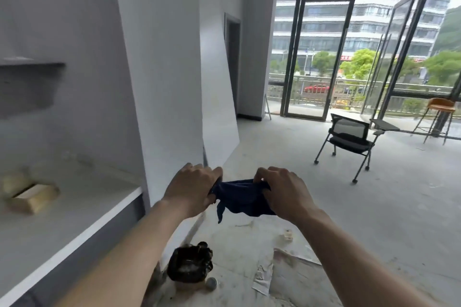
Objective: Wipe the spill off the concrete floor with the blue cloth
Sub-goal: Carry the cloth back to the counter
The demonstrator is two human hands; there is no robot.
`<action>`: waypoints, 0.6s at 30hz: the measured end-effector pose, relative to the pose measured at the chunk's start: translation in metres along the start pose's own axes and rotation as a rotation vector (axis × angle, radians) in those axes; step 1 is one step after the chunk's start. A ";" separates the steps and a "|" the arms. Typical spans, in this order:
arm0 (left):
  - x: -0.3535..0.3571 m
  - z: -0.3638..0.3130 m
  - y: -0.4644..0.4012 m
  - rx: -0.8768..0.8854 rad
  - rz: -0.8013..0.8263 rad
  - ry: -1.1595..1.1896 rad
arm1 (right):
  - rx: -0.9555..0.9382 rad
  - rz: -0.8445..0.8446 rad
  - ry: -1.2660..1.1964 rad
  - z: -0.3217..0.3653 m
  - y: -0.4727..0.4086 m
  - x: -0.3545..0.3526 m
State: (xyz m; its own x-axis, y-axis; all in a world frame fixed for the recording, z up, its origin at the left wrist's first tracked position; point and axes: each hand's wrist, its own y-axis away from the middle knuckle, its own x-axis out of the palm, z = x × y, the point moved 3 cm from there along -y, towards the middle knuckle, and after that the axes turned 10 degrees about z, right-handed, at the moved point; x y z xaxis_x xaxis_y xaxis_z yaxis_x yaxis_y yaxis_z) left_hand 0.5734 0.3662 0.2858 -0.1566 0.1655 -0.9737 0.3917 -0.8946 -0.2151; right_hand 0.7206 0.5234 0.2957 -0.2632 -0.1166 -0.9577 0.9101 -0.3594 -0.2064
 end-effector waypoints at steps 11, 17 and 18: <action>-0.017 0.250 0.086 -0.257 -0.001 -0.045 | -0.222 0.029 -0.035 0.222 -0.150 0.066; -0.009 0.338 0.112 -0.348 0.011 -0.058 | -0.332 0.052 -0.040 0.294 -0.217 0.102; -0.006 0.350 0.113 -0.362 0.011 -0.060 | -0.356 0.054 -0.041 0.302 -0.228 0.108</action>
State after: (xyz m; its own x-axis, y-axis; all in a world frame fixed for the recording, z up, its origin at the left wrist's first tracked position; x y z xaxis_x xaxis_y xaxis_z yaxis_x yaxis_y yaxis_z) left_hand 0.3017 0.1187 0.2933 -0.1992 0.1225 -0.9723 0.6872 -0.6898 -0.2278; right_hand 0.3877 0.3136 0.3001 -0.2173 -0.1667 -0.9618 0.9757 -0.0073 -0.2192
